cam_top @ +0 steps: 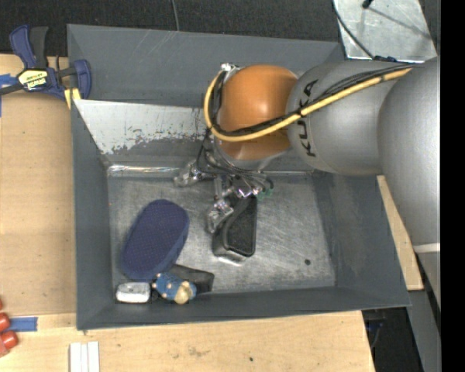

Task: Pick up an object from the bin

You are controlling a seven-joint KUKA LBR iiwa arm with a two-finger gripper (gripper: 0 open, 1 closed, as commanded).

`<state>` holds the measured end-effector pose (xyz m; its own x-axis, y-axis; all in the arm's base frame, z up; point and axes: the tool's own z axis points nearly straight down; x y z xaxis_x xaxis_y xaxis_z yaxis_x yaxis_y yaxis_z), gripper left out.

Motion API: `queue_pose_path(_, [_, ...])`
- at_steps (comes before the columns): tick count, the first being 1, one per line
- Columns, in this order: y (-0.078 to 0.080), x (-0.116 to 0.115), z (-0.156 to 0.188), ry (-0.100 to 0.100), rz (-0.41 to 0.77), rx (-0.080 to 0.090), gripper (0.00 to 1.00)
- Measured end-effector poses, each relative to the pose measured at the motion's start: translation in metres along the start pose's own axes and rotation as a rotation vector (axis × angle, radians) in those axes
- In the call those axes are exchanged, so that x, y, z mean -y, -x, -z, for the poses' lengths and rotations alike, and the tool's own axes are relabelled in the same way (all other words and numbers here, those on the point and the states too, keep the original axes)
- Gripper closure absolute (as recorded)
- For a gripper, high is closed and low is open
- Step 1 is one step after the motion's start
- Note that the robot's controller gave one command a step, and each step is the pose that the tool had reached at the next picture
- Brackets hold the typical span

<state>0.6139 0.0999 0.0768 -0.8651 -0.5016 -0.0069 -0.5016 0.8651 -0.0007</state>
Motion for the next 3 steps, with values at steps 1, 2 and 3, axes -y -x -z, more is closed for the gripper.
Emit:
queue_pose_path(1, [-0.049,-0.048,0.080,0.000,-0.113,-0.001,0.00])
queue_pose_path(2, [0.024,-0.097,-0.005,-0.002,-0.016,-0.002,0.00])
queue_pose_path(3, [0.023,-0.095,-0.002,-0.001,-0.022,-0.002,1.00])
